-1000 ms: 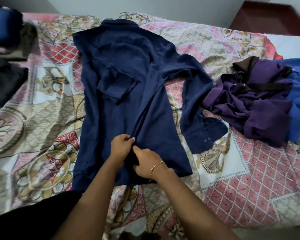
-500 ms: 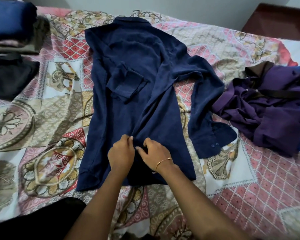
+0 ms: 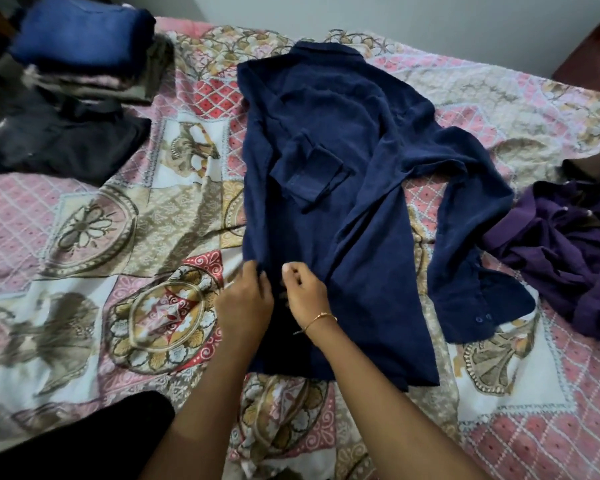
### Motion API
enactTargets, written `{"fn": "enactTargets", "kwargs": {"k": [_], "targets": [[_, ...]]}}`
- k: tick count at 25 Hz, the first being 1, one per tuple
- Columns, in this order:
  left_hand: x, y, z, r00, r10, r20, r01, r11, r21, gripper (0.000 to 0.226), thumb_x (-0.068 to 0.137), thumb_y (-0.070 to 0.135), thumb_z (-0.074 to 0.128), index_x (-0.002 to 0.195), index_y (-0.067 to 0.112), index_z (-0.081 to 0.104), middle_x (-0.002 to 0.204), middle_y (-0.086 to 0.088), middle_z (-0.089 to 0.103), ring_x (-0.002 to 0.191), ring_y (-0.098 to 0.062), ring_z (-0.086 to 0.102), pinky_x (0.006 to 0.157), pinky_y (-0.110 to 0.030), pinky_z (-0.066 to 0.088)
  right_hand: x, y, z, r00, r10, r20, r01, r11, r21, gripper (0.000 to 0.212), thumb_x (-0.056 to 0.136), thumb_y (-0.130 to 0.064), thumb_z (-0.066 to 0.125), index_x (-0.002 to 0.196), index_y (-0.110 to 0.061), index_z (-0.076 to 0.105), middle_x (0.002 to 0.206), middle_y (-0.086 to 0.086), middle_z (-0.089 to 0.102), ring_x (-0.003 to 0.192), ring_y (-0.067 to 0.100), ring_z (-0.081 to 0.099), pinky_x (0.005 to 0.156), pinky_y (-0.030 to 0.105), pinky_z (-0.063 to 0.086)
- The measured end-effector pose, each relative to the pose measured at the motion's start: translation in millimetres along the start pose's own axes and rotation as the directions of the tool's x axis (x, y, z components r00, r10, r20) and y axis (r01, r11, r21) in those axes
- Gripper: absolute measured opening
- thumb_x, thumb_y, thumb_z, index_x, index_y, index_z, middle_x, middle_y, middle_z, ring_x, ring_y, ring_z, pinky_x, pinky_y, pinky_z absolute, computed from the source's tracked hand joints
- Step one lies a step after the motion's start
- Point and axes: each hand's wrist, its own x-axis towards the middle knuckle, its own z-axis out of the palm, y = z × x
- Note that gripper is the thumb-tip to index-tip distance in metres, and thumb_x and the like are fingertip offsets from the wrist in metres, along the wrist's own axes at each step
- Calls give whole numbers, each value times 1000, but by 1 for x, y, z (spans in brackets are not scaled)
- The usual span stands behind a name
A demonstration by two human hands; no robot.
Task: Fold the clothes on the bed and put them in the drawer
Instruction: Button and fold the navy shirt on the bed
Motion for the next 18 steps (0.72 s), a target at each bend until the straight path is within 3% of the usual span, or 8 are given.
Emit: {"fn": "enactTargets", "kwargs": {"k": [2, 5, 7, 8, 9, 11, 13, 18], "targets": [[-4, 4, 5, 990, 90, 108, -93, 996, 15, 30, 86, 22, 43, 104, 5, 59, 67, -14, 66, 53, -33, 63, 41, -30, 40, 8, -2, 6, 987, 157, -41, -142, 957, 251, 24, 95, -41, 44, 96, -23, 59, 89, 1, 61, 94, 25, 59, 92, 42, 48], [-5, 1, 15, 897, 19, 442, -2, 999, -39, 55, 92, 22, 49, 141, 5, 30, 108, -16, 64, 95, -35, 62, 65, -35, 40, 8, 2, 7, 987, 161, 11, -160, 987, -30, 39, 94, -31, 51, 130, -20, 45, 97, 4, 58, 97, 22, 56, 92, 34, 46], [-4, 0, 13, 830, 13, 557, 4, 1000, -28, 73, 89, 28, 52, 148, 7, 15, 116, -15, 60, 103, -33, 59, 71, -35, 41, 6, 4, 6, 997, 58, -58, -70, 971, -231, 45, 91, -15, 52, 134, -17, 42, 98, 10, 61, 98, 25, 57, 91, 30, 44], [-5, 1, 10, 818, 14, 574, -7, 1000, -15, 73, 88, 34, 51, 149, 10, 18, 116, -14, 61, 104, -32, 59, 71, -34, 41, 6, 7, 6, 994, 3, -112, -33, 962, -272, 43, 89, -9, 50, 132, -15, 45, 101, 12, 62, 99, 24, 56, 89, 26, 41], [-4, 3, 7, 836, 15, 549, -18, 1000, 1, 66, 88, 40, 47, 145, 12, 30, 114, -14, 62, 103, -32, 60, 71, -34, 41, 6, 6, 5, 985, -44, -166, -4, 960, -280, 40, 88, -5, 48, 128, -12, 48, 101, 13, 62, 99, 24, 55, 85, 22, 37], [0, 9, 3, 921, -1, 389, -3, 1000, 12, 42, 92, 41, 41, 116, 10, 55, 103, -14, 66, 95, -34, 61, 66, -35, 39, 9, 2, -2, 960, -80, -267, 17, 973, -230, 33, 88, -3, 47, 119, -9, 54, 98, 12, 63, 98, 21, 55, 77, 18, 33], [10, 19, 2, 976, 1, 217, 12, 998, -57, 30, 96, 31, 44, 91, 5, 58, 91, -15, 66, 85, -35, 62, 61, -34, 33, 19, -2, -18, 944, -45, -326, -20, 981, -191, 28, 89, -5, 47, 115, -10, 56, 98, 9, 64, 97, 18, 55, 75, 17, 33], [52, 65, 18, 982, 116, 147, -87, 978, -191, 21, 92, 23, 50, 87, 5, 61, 86, -8, 64, 76, -26, 60, 58, -29, 32, 50, 4, -64, 926, 15, -377, -69, 989, -130, 21, 87, -3, 48, 102, -8, 62, 98, 13, 66, 95, 26, 59, 79, 28, 44]]}}
